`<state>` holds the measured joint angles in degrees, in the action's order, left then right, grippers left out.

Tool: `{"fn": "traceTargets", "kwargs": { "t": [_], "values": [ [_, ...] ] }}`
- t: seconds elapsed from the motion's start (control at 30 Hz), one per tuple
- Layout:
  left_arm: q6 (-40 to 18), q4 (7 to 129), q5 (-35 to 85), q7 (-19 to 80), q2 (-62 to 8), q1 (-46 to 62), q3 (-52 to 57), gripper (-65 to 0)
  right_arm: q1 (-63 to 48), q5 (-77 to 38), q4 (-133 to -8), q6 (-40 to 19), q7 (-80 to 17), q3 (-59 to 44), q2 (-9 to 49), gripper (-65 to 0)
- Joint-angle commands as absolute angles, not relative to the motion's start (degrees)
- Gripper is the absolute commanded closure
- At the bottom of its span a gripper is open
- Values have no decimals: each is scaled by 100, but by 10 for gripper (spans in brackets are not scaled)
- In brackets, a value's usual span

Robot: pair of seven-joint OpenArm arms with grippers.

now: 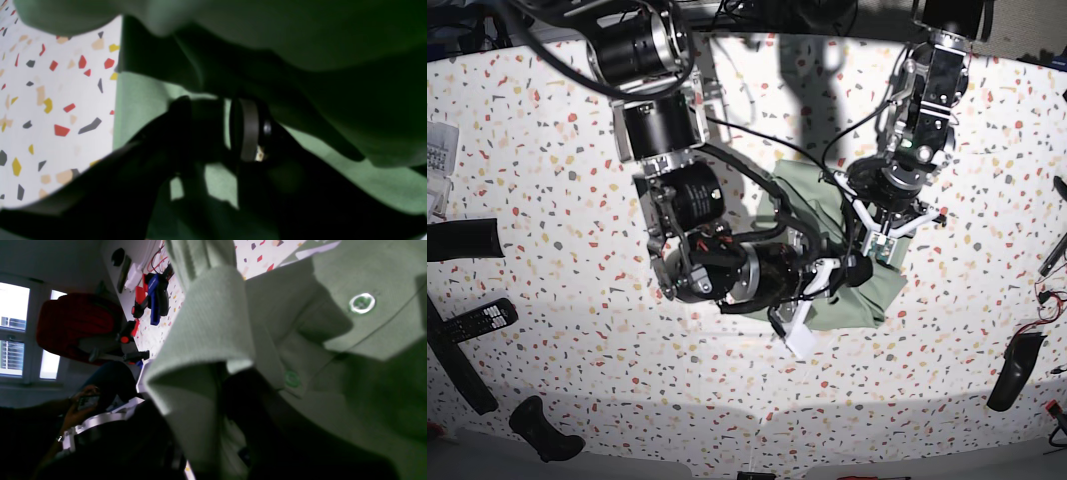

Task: Fold the T-shirt properly
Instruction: 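Lay the folded shirt down and release it with both grippers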

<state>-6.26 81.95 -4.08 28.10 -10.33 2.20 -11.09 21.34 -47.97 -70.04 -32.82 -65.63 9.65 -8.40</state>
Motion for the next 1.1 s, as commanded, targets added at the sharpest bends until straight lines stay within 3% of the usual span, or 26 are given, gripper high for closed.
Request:
{"fn": "traceTargets", "kwargs": {
  "t": [0.0, 0.27, 0.43, 0.67, 0.97, 1.07],
  "values": [
    [-600, 8237, -449, 2864, -1050, 156, -1098, -196, 2281, -4969, -7120, -3371, -6510, 982, -900, 0],
    [-598, 8420, -788, 3181, -1052, 154, -1098, -196, 2285, -4971, -7120, -3817, -6508, 982, -900, 0],
    [-596, 9087, -1422, 3857, -1055, 156, -1087, -196, 2285, -4971, -7120, -3820, -6508, 982, -900, 0],
    [-582, 9939, -1861, 3900, -1074, 156, -1087, -196, 2285, -4971, -7120, -3820, -6508, 982, -900, 0],
    [-554, 10016, -1951, 3900, -1780, 158, -1087, -196, 2285, -5013, -7120, -3872, -6508, 982, -900, 0],
    [-117, 10016, -1951, 3900, -2145, 158, -1087, -196, 2285, -5015, -7120, -3874, -6508, 982, -900, 0]
  ]
}}
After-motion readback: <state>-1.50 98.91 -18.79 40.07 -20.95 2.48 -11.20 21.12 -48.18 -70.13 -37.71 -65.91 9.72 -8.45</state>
